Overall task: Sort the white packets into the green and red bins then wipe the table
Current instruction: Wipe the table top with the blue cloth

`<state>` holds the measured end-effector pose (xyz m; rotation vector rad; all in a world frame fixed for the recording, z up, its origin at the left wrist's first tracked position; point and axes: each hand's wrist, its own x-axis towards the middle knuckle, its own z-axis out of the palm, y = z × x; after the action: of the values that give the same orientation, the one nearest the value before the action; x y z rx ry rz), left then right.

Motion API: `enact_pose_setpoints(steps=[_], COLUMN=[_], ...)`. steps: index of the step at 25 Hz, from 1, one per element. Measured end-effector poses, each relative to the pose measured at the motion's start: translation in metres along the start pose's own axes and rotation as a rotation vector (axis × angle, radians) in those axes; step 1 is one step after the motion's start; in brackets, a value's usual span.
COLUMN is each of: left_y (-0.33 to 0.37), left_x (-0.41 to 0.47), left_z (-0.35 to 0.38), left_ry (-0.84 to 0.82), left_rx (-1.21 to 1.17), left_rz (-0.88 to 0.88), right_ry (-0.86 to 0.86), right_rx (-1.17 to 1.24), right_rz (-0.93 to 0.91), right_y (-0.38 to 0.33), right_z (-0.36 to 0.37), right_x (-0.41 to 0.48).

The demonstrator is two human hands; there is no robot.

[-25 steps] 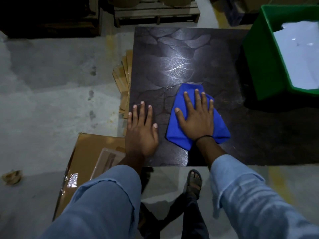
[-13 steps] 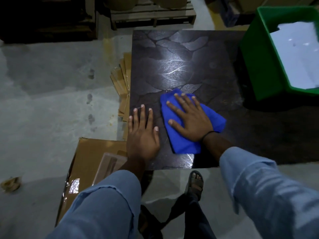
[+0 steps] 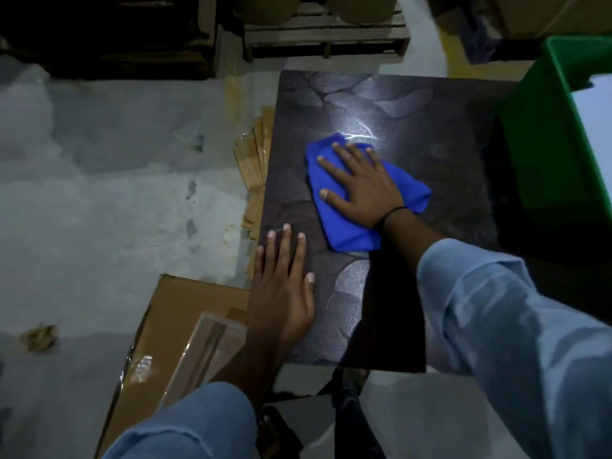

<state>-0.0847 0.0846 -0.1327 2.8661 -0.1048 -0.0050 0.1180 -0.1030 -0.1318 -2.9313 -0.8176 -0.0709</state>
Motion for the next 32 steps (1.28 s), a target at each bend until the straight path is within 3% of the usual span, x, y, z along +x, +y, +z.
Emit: enact_pose_setpoints(steps=[2,4,5,8,9,10,11,14,15,25,32], left_y=[0.001,0.001,0.002,0.003,0.004,0.006,0.007,0.009,0.009,0.014,0.011], left_x=[-0.001,-0.002,-0.003,-0.001,0.0,0.001,0.001,0.002,0.009,0.188,0.194], left_z=[-0.001,-0.001,-0.001,-0.003,-0.005,-0.006,-0.007,-0.007,-0.007,0.008,0.012], left_ry=[-0.014,-0.02,-0.024,-0.012,-0.009,-0.007,-0.002,0.012,0.017,-0.011,0.028], left_rx=[0.01,0.0,-0.006,-0.004,-0.007,-0.011,-0.014,-0.016,-0.019,0.07,0.1], left_rz=[-0.001,0.001,0.003,0.012,0.011,0.013,0.018,0.034,0.037,-0.051,-0.068], right_ry=[0.029,0.035,0.03,-0.033,-0.069,-0.08,-0.062,0.039,0.046,-0.02,-0.003], right_rx=[0.02,0.015,0.028,-0.011,-0.033,-0.04,-0.032,0.025,0.019,0.018,0.021], right_rz=[0.327,0.4,0.296,-0.373,-0.518,-0.54,-0.439,0.194,0.298,0.162,0.358], right_y=[-0.009,-0.022,-0.025,-0.008,0.005,0.019,0.032,0.053,0.054,0.098,0.103], right_z=[0.007,0.012,0.01,-0.004,-0.009,-0.011,-0.01,-0.009,-0.008,-0.007,0.005], right_x=[0.024,0.035,0.034,0.018,0.014,0.009,0.004,-0.008,-0.007,0.036,0.131])
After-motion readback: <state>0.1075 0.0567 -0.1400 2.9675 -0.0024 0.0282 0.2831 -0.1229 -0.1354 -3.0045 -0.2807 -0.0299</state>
